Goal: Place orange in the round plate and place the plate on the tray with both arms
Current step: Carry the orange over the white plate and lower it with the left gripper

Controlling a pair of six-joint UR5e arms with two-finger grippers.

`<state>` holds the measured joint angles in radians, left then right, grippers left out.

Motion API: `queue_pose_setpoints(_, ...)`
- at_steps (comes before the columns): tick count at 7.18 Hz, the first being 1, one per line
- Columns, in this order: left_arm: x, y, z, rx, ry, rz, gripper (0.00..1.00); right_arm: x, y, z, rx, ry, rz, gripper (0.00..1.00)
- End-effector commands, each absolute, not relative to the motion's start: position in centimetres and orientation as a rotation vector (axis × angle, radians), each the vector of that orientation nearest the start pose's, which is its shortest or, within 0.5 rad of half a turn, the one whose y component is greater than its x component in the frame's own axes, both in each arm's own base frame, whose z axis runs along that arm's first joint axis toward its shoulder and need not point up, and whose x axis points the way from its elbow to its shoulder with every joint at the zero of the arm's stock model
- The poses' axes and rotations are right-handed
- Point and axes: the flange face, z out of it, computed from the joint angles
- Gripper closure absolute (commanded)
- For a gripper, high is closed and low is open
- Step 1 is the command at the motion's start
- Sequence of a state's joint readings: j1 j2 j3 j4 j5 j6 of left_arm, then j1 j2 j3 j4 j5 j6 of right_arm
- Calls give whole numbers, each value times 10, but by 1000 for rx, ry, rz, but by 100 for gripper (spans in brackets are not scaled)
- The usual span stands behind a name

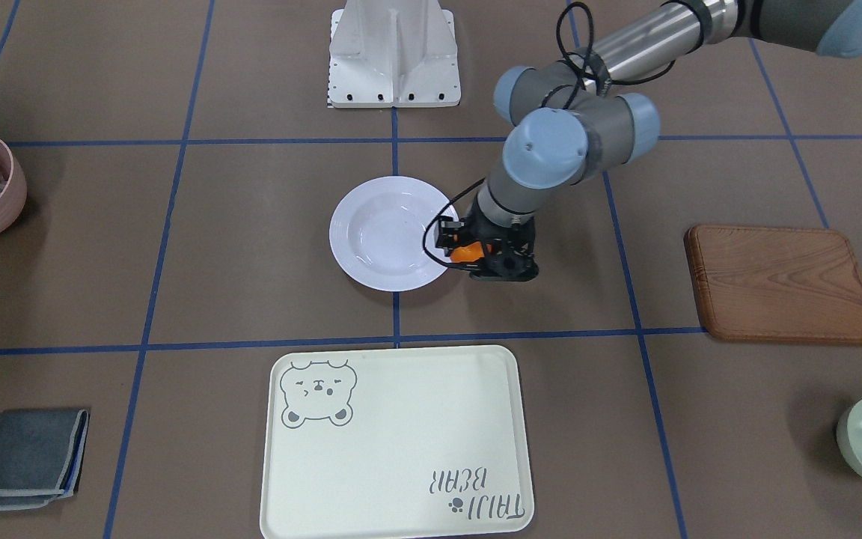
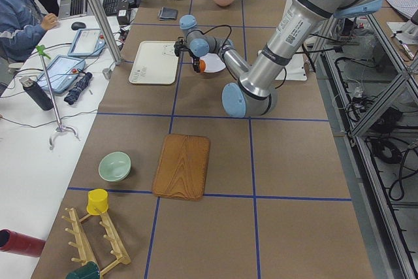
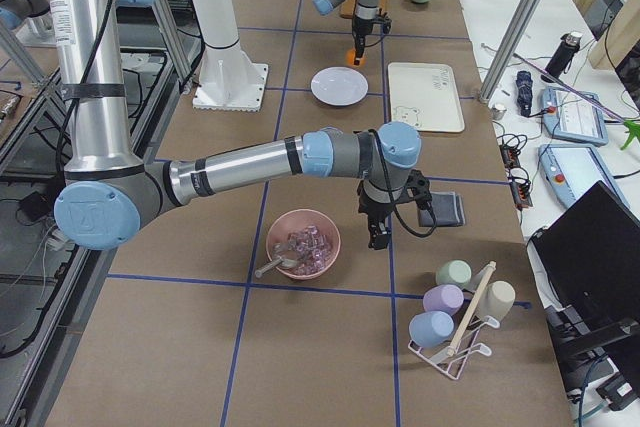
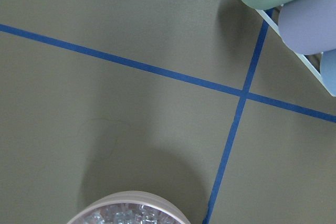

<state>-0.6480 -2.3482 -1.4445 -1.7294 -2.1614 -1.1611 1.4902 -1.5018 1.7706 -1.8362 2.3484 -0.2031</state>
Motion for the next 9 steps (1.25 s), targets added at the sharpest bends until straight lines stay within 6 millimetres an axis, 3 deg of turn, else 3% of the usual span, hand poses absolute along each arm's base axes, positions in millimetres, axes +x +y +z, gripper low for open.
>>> queue_pose_setpoints(1,582,-485,177,-89,964,24,100,17,-511,552,46,-782,-275,0)
queue_pose_setpoints(4,621,-443,179,-73,930,32,100,13,-511,554,41,-782,-281,0)
queue_pose_setpoints(6,631,-448,170,-69,923,21,100,12,-511,554,40,-783,-283,0)
queue_pose_setpoints(7,632,-448,172,-70,921,24,93,12,-511,555,37,-783,-282,0)
queue_pose_setpoints(9,633,-449,175,-67,918,29,30,12,-512,554,38,-783,-284,0)
